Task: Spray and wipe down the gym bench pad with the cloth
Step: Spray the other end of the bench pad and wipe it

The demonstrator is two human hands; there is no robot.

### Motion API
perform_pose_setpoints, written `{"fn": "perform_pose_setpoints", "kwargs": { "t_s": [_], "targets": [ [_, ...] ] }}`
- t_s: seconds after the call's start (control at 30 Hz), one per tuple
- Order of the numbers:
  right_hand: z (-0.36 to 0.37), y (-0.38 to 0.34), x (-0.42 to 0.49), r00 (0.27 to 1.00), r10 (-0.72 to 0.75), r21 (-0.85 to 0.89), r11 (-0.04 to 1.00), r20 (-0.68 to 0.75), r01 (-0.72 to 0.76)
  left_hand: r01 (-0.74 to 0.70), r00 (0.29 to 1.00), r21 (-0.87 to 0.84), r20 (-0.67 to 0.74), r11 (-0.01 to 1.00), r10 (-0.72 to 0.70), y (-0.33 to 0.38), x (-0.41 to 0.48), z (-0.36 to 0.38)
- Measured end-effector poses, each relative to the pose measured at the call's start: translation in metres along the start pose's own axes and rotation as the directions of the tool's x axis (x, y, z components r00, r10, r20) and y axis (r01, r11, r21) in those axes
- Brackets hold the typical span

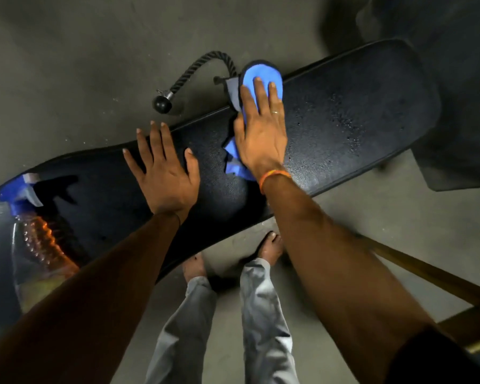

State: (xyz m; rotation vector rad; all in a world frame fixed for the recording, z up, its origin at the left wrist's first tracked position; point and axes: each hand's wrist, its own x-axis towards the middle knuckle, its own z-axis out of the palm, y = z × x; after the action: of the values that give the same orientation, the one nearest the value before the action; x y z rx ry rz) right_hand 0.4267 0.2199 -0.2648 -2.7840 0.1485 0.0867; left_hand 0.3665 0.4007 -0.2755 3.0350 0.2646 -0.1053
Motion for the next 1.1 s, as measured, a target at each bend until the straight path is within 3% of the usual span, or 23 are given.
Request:
{"fn": "perform_pose_setpoints", "kwargs": {
  "t_s": [0.23,0.53,0.67,0.77,0.87,1.03,1.1],
  "targets": [
    [-0.011,0.028,-0.145,0.996,-0.064,0.011,0.998,0.064,0.064,-0.002,1.0,-0.018,-0.001,1.0,0.002,0.001,-0.001,-0.004],
    [-0.009,0.037,0.007,0.986,0.16,-0.013,0.987,-0.047,-0.161,-0.001,1.0,-0.019,-0.008,1.0,0.001,0.0,-0.001,0.001],
    [-0.007,0.028,-0.06,0.997,-0.079,-0.037,0.996,0.026,0.08,-0.008,1.0,-0.024,-0.017,1.0,0.007,-0.001,-0.002,0.001],
    [-0.012,0.046,-0.128,0.984,-0.168,0.014,0.986,0.059,0.168,-0.011,1.0,-0.025,-0.026,1.0,0.01,0.0,-0.002,0.0],
    [-0.022,0.083,-0.111,0.993,-0.094,0.009,0.996,0.067,0.093,-0.013,0.999,-0.026,-0.035,1.0,0.012,0.0,-0.002,0.001],
    [-0.027,0.084,-0.013,0.979,0.202,0.039,0.979,-0.035,-0.201,-0.032,0.999,0.005,-0.04,0.999,0.032,0.0,-0.002,0.003],
    [-0.02,0.064,-0.017,0.99,0.138,0.015,0.99,-0.016,-0.138,-0.031,0.999,0.003,-0.03,1.0,0.031,0.0,-0.001,0.003]
  ]
}}
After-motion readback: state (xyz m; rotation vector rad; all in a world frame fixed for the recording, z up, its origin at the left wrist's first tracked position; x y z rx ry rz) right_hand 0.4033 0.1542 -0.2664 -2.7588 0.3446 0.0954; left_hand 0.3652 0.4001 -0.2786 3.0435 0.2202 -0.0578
